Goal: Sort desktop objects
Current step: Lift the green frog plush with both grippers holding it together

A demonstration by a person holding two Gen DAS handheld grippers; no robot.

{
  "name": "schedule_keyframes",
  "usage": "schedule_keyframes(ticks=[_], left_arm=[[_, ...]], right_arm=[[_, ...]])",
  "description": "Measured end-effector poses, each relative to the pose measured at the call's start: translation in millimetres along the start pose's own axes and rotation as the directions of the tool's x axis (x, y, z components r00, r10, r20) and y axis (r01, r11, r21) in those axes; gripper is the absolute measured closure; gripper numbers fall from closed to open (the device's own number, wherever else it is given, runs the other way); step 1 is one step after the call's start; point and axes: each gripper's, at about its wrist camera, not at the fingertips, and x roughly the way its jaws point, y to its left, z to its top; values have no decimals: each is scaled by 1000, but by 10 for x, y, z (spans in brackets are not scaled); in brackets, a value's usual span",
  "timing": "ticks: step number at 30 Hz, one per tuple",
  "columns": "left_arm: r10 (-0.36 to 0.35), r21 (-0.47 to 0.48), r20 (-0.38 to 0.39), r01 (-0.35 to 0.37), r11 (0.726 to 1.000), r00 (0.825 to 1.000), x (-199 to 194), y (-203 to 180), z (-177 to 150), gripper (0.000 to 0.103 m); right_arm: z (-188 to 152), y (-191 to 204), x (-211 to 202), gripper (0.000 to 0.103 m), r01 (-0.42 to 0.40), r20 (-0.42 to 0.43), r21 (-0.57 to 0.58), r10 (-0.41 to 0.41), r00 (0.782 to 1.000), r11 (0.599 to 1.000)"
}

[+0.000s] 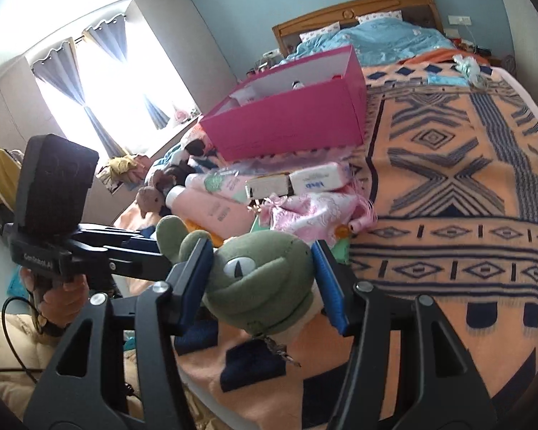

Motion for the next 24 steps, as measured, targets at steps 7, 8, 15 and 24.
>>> schedule_keyframes(ticks=[7,8,15,24], left_arm=[[39,-4,87,-39,999,995,-272,45,168,65],[51,1,99,-51,999,994,-295,72,209,64],[95,-67,46,-92,994,994,-52,498,411,64],[76,-93,70,-69,993,995,-82,734,397,59]], right_arm=[[257,102,67,43,-6,34,-13,6,999,1000],[295,127,80,43,-10,32,-21,10,999,1000],[531,75,532,43,26,-28,-36,-27,999,999],[540,-168,797,42,19,-63,30,-17,998,999]])
